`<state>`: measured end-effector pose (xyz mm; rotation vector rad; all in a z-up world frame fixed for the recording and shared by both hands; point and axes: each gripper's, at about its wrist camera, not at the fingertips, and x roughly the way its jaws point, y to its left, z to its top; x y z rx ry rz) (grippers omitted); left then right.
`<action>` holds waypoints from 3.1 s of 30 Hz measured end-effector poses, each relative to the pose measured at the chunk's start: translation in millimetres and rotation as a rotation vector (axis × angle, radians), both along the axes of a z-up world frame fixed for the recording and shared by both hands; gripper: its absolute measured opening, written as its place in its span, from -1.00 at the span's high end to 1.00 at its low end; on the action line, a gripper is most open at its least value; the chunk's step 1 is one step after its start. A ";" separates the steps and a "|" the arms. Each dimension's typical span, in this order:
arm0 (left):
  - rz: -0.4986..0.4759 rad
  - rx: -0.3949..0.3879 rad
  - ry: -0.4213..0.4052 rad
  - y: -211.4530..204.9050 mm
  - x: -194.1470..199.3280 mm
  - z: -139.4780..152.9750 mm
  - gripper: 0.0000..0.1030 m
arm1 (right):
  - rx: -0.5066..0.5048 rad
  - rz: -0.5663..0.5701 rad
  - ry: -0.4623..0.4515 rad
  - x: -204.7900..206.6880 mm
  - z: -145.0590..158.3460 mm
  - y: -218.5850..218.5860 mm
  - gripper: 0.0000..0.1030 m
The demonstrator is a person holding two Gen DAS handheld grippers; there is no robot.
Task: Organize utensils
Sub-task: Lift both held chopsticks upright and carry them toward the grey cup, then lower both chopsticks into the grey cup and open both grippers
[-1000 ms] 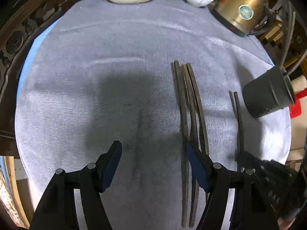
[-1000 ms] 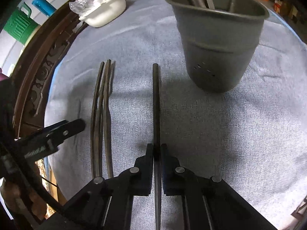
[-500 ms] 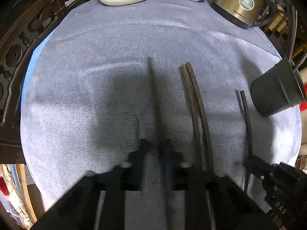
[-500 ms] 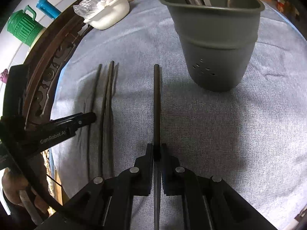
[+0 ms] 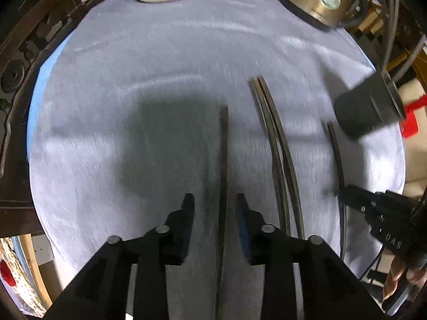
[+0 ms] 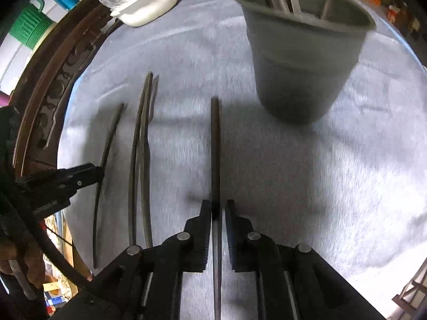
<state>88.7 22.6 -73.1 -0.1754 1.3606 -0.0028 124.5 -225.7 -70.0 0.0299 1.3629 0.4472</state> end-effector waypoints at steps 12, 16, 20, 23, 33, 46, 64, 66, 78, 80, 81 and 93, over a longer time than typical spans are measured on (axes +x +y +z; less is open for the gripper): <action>-0.093 0.029 0.066 -1.9 24.8 -11.8 0.90 | -0.159 0.121 0.025 21.5 -8.7 36.2 0.81; -0.123 0.023 0.131 -2.6 32.3 -12.9 0.89 | -0.194 0.188 0.077 29.6 -12.3 45.0 0.82; -0.162 0.045 0.162 -15.2 56.9 -13.9 0.89 | -0.246 0.244 0.097 34.6 -15.3 59.5 0.81; -0.174 0.032 0.169 -20.0 70.2 -15.8 0.90 | -0.277 0.279 0.084 33.8 -17.0 70.7 0.83; 0.009 -0.163 -0.133 4.4 41.4 56.9 0.90 | 0.009 0.085 -0.085 -4.9 31.1 8.7 0.86; 0.158 0.008 -0.806 -11.7 -6.5 99.8 0.90 | 0.110 -0.294 -0.804 -65.6 122.1 -50.4 0.86; 0.196 0.024 -0.888 17.1 -85.2 103.0 0.86 | 0.026 -0.348 -0.919 -139.0 113.1 -78.9 0.85; 0.202 0.010 -0.891 17.8 -86.3 104.8 0.88 | 0.033 -0.352 -0.915 -143.1 113.6 -82.4 0.85; 0.202 -0.172 -0.923 17.7 -77.1 149.7 0.89 | 0.141 -0.448 -0.938 -135.7 149.0 -115.6 0.85; 0.177 -0.204 -0.935 10.2 -71.2 161.6 0.89 | 0.168 -0.461 -0.946 -134.3 158.1 -122.1 0.85; 0.167 -0.218 -0.939 6.8 -68.3 165.8 0.89 | 0.179 -0.466 -0.956 -133.8 163.6 -124.5 0.85; 0.026 -0.306 -1.004 -77.0 -1.4 211.7 0.89 | 0.256 -0.418 -1.064 -74.8 218.3 -121.6 0.85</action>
